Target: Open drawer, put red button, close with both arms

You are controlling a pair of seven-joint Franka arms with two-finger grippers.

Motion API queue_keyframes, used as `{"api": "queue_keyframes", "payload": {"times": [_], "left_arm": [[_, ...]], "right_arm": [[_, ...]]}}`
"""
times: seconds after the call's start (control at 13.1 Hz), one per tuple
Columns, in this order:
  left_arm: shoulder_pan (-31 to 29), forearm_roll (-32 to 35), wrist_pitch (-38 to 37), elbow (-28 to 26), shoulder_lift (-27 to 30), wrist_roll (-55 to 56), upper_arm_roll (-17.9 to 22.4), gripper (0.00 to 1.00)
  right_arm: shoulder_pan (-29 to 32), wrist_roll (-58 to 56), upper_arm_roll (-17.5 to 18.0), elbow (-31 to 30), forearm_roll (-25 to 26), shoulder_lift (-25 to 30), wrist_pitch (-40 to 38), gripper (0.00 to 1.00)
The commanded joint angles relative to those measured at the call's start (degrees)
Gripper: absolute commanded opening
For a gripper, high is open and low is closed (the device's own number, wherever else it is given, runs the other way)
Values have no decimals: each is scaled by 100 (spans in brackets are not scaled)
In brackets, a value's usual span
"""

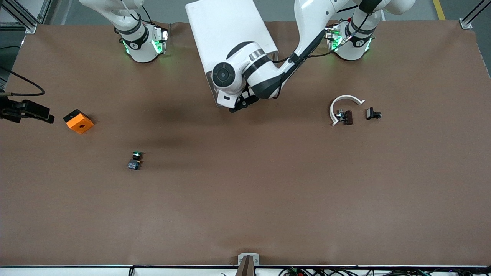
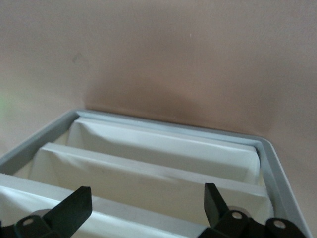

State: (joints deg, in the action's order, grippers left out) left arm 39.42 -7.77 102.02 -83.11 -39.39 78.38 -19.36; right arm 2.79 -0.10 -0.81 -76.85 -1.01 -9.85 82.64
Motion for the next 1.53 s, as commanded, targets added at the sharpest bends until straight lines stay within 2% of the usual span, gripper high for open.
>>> {"api": "queue_keyframes", "payload": {"times": [0.0, 0.38, 0.69, 0.92, 1.22, 1.45], "left_arm": [[-153, -417, 73, 5, -122, -165, -50, 100], [-329, -716, 73, 40, -297, -226, -50, 100], [-478, -1042, 64, 32, -315, -280, -50, 100], [-523, -1471, 55, 32, -324, -227, -50, 100], [-523, -1947, -471, 32, -324, -183, -50, 100], [-514, -1869, -604, 40, -333, -192, 11, 100]], "right_arm": [[11, 73, 11, -15, -58, 387, -169, 100], [46, -367, -59, -85, -49, 774, -468, 100], [133, -367, -60, -707, -40, 976, -240, 100], [-76, -315, -68, -841, -40, 1126, -142, 100], [-121, -288, -60, -841, -40, 1143, -107, 100], [-121, -166, -60, -858, -40, 1170, -107, 100]]}}
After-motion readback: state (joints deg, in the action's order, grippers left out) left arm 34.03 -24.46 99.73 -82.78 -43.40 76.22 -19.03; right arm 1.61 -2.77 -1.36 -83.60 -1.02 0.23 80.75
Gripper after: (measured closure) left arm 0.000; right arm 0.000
